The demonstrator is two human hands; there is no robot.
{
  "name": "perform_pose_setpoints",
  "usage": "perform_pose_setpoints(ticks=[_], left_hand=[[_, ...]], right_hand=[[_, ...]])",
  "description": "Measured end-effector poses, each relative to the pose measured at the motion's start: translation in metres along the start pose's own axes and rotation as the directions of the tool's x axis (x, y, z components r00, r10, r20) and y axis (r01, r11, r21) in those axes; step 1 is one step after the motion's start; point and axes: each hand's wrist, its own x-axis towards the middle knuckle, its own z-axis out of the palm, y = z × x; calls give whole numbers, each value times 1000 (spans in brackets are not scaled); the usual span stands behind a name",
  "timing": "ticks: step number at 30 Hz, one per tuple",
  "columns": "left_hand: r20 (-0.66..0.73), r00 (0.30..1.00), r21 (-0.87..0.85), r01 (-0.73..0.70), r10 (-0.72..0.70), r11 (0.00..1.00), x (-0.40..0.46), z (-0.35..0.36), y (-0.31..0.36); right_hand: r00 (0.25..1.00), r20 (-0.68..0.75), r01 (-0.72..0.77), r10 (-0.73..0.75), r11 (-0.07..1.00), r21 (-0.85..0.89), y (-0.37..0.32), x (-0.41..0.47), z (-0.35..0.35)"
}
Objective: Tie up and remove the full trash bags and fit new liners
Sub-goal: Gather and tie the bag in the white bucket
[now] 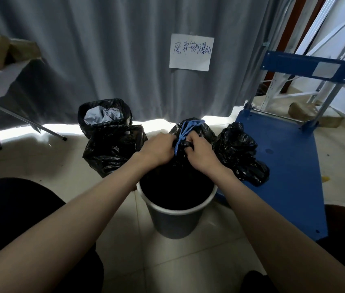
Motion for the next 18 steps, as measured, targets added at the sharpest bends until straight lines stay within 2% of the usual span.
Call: perform_pose_setpoints(ticks=[3,9,15,18], left_hand=[[-107,994,6,3,-2,1000,-5,-32,6],[-274,959,32,86,-74,996,0,-114,23],[-412,911,-22,27,-34,999,34,-183,36],[-476,879,-41,19,-36,999,53,-200,31]], right_hand=[[995,-92,50,-46,998,39,-26,-1,-18],[975,-214,60,-61,998,-8,-92,4,-72],[938,-328,105,-111,994,-36,-144,37,-126],[922,-369,138,-117,990,29,-155,62,-137]])
